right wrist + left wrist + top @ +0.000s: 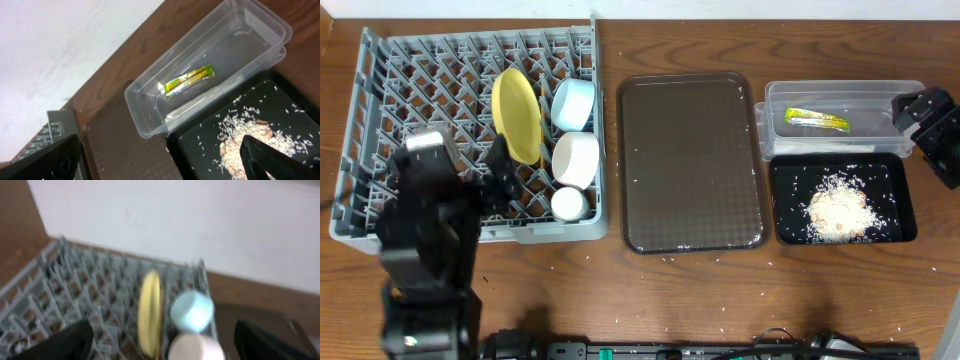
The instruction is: Sort waste into correct bins and load items into the dishwasher
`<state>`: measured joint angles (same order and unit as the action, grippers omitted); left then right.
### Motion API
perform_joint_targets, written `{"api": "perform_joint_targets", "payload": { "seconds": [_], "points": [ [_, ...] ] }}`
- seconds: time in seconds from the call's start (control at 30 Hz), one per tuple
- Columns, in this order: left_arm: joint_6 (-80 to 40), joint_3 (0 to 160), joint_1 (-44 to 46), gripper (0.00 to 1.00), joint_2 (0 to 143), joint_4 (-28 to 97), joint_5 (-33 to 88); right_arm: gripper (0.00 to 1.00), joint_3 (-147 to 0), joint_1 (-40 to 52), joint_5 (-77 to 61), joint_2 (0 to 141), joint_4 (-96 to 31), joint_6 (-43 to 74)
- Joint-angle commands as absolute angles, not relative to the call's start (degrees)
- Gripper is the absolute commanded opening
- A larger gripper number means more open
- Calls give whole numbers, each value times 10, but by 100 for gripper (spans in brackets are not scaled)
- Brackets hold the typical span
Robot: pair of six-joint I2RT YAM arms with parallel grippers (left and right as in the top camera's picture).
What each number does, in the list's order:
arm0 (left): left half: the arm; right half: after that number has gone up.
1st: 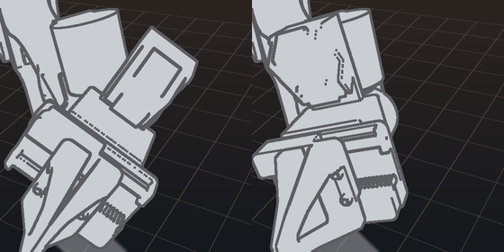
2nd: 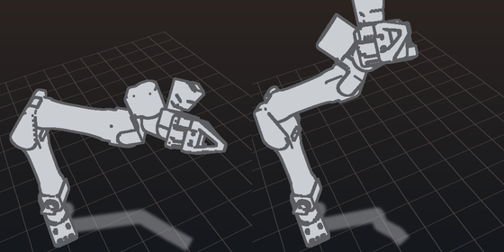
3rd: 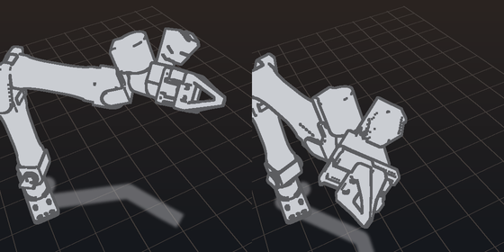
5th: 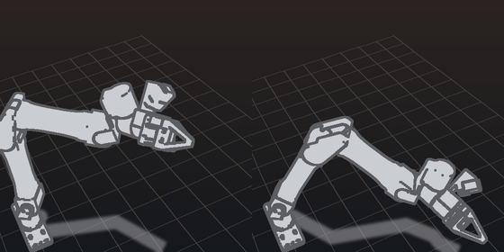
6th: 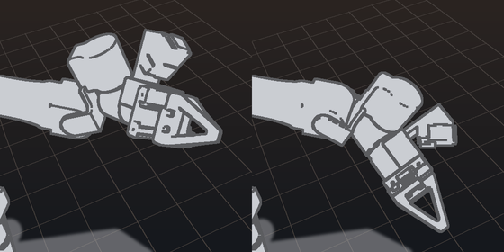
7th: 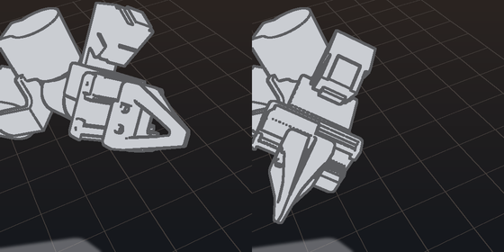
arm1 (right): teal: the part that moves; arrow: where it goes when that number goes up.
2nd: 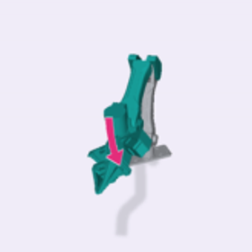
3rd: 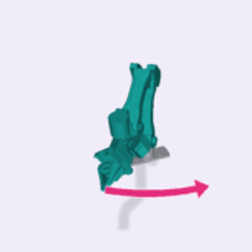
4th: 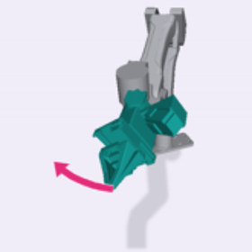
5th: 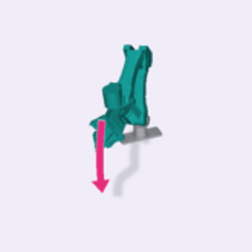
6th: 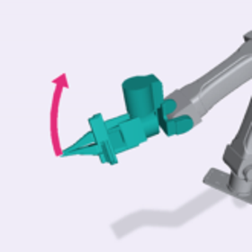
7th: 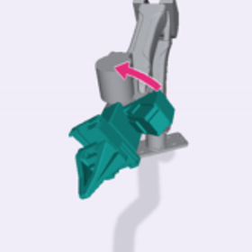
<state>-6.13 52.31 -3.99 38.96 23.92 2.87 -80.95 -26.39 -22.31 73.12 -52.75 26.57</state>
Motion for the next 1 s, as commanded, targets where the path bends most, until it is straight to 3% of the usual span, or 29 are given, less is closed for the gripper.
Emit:
{"api": "perform_joint_targets", "payload": {
  "seconds": [0.0,0.3,0.7,0.97],
  "points": [
    [-47,392,-63,91,312,159,19,99,-817,-266,-225,733,-528,267],
    [-38,159,-67,91,165,-26,19,99,-817,-266,-225,733,-528,267],
    [0,37,-67,91,37,-27,18,99,-817,-266,-225,733,-528,267],
    [3,2,-67,91,30,2,19,99,-817,-266,-225,733,-528,267]
  ]
}}
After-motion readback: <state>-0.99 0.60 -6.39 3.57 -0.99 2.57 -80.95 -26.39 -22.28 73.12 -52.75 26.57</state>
